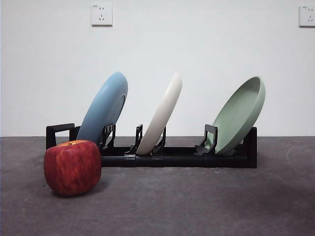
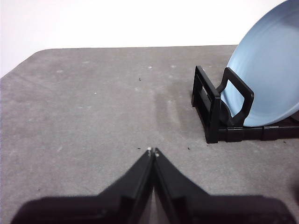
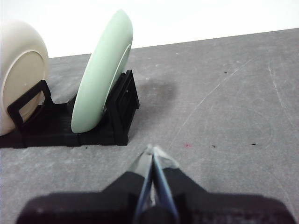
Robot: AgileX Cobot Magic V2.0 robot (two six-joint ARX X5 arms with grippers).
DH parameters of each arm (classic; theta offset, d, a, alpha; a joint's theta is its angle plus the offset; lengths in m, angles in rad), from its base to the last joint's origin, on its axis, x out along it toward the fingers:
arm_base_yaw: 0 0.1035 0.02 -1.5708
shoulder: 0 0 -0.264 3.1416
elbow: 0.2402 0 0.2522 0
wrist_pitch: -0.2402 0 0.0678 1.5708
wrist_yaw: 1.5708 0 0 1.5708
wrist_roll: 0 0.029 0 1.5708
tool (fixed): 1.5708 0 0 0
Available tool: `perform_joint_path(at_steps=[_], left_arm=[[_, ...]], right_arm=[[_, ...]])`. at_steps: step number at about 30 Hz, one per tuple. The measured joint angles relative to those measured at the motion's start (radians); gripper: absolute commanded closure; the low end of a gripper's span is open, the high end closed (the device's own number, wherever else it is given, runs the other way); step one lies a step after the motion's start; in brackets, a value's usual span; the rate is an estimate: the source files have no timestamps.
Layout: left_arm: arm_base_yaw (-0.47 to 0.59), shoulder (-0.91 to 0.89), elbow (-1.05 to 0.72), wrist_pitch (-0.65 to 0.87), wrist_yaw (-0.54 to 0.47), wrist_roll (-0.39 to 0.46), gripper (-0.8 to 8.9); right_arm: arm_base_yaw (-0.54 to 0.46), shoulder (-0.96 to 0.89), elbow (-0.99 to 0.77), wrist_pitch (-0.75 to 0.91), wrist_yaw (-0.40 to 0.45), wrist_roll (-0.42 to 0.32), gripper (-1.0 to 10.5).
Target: Take the blue plate from the plate rack,put the plate on the table,take the apple from the table,put the apple in the plate
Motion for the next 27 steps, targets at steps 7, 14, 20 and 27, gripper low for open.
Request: perform_joint_path(at_steps=[7,14,20,27], left_arm=[[0.000,0.000,0.000,0.015,0.001,-0.009,8.17],[0.000,0.000,0.005,0.040,0.081,-0.129,8.19],[0.000,0.050,0.135,-0.021,0.118,-0.223,8.19],[0.000,0.243,0.340,-0.035,0.222,-0.239,8.19]], right_arm=[[0.000,0.000,0.000,0.000,-0.001,0.070,9.6],[0.000,0.010,0.026,-0.055,-0.004,0.198,9.6],[0.000,0.101,0.175,-0.136,-0.004,0.255,9.6],[0.000,0.291,0.407,-0.148,-0.067,0.248,9.6]])
